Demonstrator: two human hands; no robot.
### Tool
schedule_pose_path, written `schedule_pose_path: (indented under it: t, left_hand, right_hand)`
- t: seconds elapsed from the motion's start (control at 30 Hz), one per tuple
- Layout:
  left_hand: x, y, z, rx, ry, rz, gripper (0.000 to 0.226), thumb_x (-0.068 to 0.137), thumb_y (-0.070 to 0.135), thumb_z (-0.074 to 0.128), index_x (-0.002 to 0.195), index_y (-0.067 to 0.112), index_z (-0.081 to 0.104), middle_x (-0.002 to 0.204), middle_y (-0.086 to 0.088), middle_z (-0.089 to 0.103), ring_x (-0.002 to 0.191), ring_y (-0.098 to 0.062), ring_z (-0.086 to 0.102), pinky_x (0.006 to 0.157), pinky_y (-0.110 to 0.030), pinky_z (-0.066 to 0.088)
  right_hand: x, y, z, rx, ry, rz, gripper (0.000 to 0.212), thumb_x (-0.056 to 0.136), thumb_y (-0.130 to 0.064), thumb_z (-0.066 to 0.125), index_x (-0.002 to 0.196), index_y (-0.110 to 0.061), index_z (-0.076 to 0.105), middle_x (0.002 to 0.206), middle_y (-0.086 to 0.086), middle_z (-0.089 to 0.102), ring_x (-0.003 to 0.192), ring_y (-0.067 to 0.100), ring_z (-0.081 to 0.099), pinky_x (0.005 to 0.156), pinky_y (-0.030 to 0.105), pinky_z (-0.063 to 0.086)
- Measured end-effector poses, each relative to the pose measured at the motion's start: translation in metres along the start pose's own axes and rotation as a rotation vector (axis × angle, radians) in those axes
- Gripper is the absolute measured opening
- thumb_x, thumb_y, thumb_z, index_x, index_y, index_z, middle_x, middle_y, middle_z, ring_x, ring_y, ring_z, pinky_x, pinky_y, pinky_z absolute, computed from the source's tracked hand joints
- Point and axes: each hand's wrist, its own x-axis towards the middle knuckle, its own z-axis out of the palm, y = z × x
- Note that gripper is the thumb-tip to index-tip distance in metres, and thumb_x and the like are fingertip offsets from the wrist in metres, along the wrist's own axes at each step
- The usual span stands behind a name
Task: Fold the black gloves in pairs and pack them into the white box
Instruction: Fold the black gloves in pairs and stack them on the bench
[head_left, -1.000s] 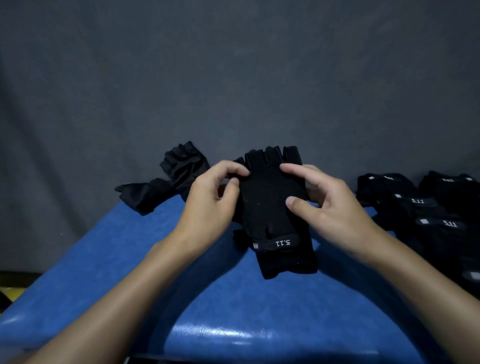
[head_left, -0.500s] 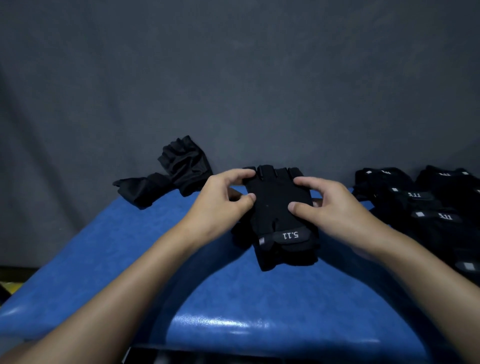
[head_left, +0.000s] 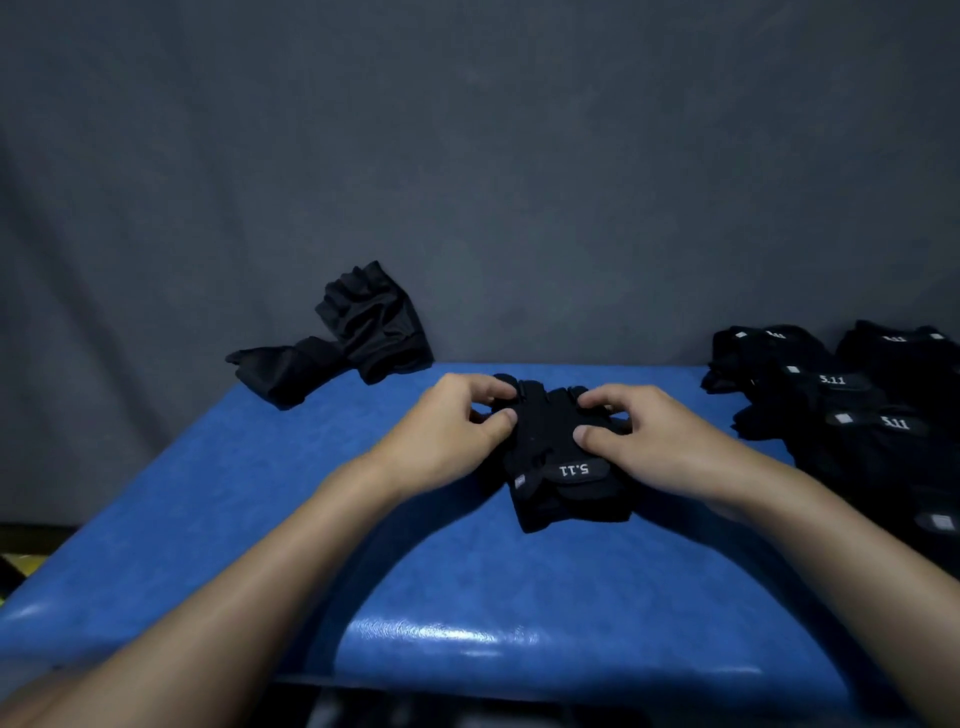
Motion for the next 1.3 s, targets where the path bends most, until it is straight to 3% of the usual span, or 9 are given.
schedule_pose_path:
  t: [0.17, 0.27, 0.47, 0.67, 0.8, 0.93, 1.1, 1.2, 1.3]
  left_hand:
    - [0.000, 0.000, 0.001, 0.091, -0.025, 0.006, 0.043, 0.098, 0.028, 0.060, 0.140, 0.021, 0.055, 0.131, 0.010, 0.059, 0.110, -0.008, 0.059, 0.100, -0.025, 0.045]
    - [0.002, -0.001, 0.003, 0.084, -0.013, 0.046, 0.045, 0.097, 0.027, 0.060, 0.141, 0.023, 0.053, 0.134, 0.011, 0.054, 0.105, -0.006, 0.058, 0.094, -0.020, 0.043]
    - [-0.001, -0.006, -0.001, 0.116, -0.044, 0.024, 0.039, 0.099, 0.033, 0.056, 0.137, 0.028, 0.055, 0.122, 0.006, 0.055, 0.086, -0.002, 0.053, 0.090, -0.022, 0.042]
    - [-0.003, -0.009, -0.016, 0.181, -0.013, 0.037, 0.023, 0.097, 0.032, 0.058, 0.120, 0.031, 0.063, 0.115, 0.011, 0.060, 0.093, -0.010, 0.061, 0.087, -0.028, 0.051]
    - [-0.005, -0.014, -0.025, 0.186, -0.071, 0.010, 0.018, 0.092, 0.027, 0.067, 0.110, 0.030, 0.063, 0.102, 0.009, 0.064, 0.086, -0.008, 0.064, 0.078, -0.023, 0.050]
    - [-0.005, -0.016, -0.026, 0.181, -0.089, 0.000, 0.018, 0.088, 0.025, 0.073, 0.104, 0.027, 0.065, 0.091, 0.007, 0.069, 0.081, -0.011, 0.066, 0.074, -0.024, 0.052]
    - [-0.002, -0.019, -0.024, 0.156, -0.101, -0.001, 0.017, 0.085, 0.022, 0.076, 0.098, 0.025, 0.066, 0.089, 0.003, 0.068, 0.074, -0.013, 0.067, 0.075, -0.031, 0.056]
    - [0.001, -0.022, -0.021, 0.162, -0.050, 0.018, 0.015, 0.085, 0.013, 0.073, 0.092, 0.024, 0.067, 0.082, 0.002, 0.068, 0.071, -0.011, 0.064, 0.077, -0.036, 0.058]
    - [0.002, -0.020, -0.022, 0.147, 0.008, 0.033, 0.019, 0.086, 0.008, 0.071, 0.088, 0.026, 0.066, 0.078, 0.003, 0.067, 0.072, -0.011, 0.064, 0.075, -0.035, 0.057]
  right_hand:
    - [-0.001, 0.002, -0.004, 0.051, -0.023, -0.018, 0.013, 0.091, -0.025, 0.065, 0.103, -0.025, 0.060, 0.075, -0.011, 0.058, 0.055, -0.003, 0.055, 0.053, 0.007, 0.040]
    - [0.001, 0.003, -0.007, 0.154, 0.003, -0.024, 0.016, 0.091, -0.020, 0.066, 0.102, -0.026, 0.056, 0.070, -0.008, 0.061, 0.043, -0.006, 0.055, 0.046, 0.007, 0.038]
    - [0.006, 0.017, -0.005, 0.058, -0.003, 0.072, 0.032, 0.092, -0.032, 0.063, 0.120, -0.018, 0.062, 0.115, -0.002, 0.060, 0.105, 0.012, 0.056, 0.085, 0.022, 0.038]
    - [0.000, 0.014, -0.018, 0.097, 0.050, -0.072, 0.019, 0.088, -0.032, 0.068, 0.107, -0.029, 0.065, 0.105, -0.010, 0.064, 0.084, 0.012, 0.063, 0.068, 0.020, 0.045]
    - [-0.016, 0.005, -0.027, 0.069, -0.182, -0.252, 0.031, 0.076, -0.031, 0.080, 0.104, -0.038, 0.067, 0.095, -0.026, 0.062, 0.075, -0.014, 0.056, 0.069, 0.004, 0.039]
    - [-0.018, 0.012, -0.021, -0.134, -0.235, -0.312, 0.037, 0.071, -0.028, 0.082, 0.101, -0.041, 0.065, 0.102, -0.023, 0.057, 0.101, -0.005, 0.052, 0.085, 0.014, 0.039]
    - [-0.020, 0.013, -0.020, -0.052, -0.177, -0.316, 0.028, 0.078, -0.022, 0.078, 0.095, -0.040, 0.067, 0.093, -0.016, 0.065, 0.069, 0.006, 0.062, 0.064, 0.022, 0.049]
    - [-0.021, 0.014, -0.022, -0.045, -0.206, -0.305, 0.026, 0.079, -0.021, 0.077, 0.094, -0.040, 0.068, 0.091, -0.016, 0.067, 0.072, 0.025, 0.067, 0.071, 0.040, 0.055]
    - [-0.019, 0.017, -0.024, -0.052, -0.226, -0.309, 0.025, 0.080, -0.022, 0.075, 0.096, -0.040, 0.068, 0.093, -0.014, 0.068, 0.075, 0.022, 0.067, 0.075, 0.043, 0.056]
